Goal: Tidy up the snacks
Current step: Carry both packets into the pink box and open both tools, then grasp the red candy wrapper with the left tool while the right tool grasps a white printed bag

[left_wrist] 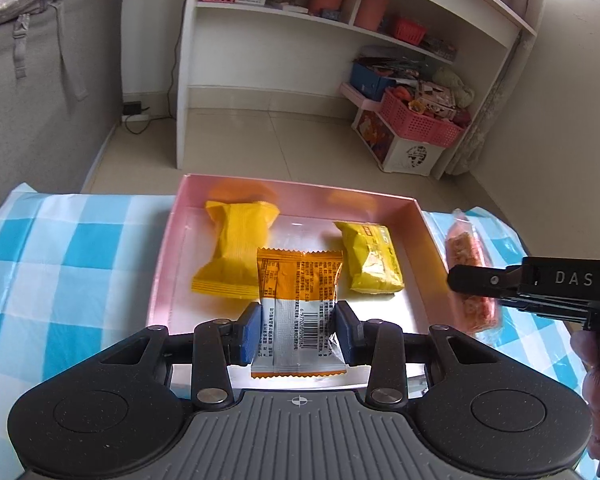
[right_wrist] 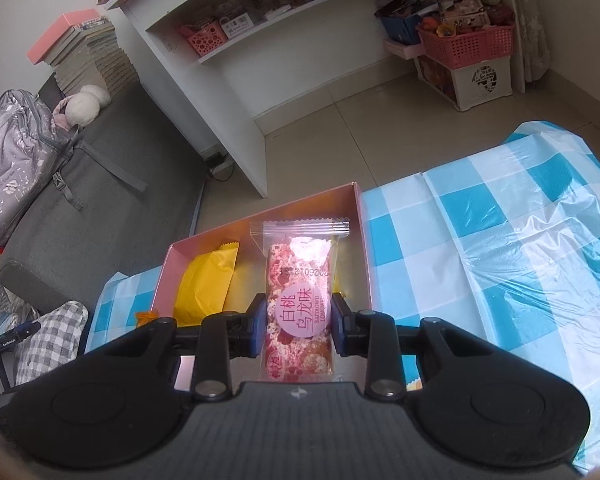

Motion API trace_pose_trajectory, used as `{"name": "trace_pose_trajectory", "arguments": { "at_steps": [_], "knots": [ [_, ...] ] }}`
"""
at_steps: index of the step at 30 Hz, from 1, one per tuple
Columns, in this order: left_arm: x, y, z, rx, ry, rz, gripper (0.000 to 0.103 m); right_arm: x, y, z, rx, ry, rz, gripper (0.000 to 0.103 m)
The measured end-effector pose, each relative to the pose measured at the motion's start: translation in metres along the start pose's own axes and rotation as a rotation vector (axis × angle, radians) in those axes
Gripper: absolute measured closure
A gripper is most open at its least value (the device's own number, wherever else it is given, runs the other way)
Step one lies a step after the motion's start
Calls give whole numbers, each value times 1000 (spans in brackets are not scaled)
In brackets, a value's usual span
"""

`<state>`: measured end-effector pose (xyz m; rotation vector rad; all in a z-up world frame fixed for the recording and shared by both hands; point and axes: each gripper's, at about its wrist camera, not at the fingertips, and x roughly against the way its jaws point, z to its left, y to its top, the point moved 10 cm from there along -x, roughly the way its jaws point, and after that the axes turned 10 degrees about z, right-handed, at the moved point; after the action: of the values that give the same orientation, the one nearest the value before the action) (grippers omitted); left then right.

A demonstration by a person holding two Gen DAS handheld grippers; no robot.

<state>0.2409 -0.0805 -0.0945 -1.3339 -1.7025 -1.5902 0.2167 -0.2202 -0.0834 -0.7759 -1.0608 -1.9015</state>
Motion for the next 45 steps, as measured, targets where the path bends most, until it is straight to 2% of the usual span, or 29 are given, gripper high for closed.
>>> {"name": "trace_pose_trajectory", "arguments": {
  "at_steps": [5,12,14,15,16,18,21,24,29,36,45],
  "knots": [
    [-37,4,-14,-52,9,34,67,-22,-3,-1,20,-36,56,74],
    [-57,6,-16,-82,8,52,66,-30,-2,2,32,-23,70,74],
    [-59,6,-15,-79,13,54,63,-29,0,1,20,-21,67,70],
    [-59,5,-15,-77,18,51,61,-27,0,0,14,-20,63,65],
    [-59,4,-15,-77,23,53,59,-26,0,1,11,-15,60,56],
    [-57,2,-15,-82,32,56,46,-23,2,1,11,-18,50,47],
    [-50,-1,-16,-79,40,46,33,-17,0,4,26,-25,45,43],
    [-39,-5,-18,-79,39,49,27,-7,-3,7,45,-45,35,34],
    [-14,-17,-17,-93,66,55,19,9,-10,10,49,-50,30,25],
    [28,-40,-1,-82,96,51,10,31,-30,20,71,-54,23,12],
    [73,-86,41,-43,165,55,7,43,-70,30,119,-52,65,10]
  ]
}}
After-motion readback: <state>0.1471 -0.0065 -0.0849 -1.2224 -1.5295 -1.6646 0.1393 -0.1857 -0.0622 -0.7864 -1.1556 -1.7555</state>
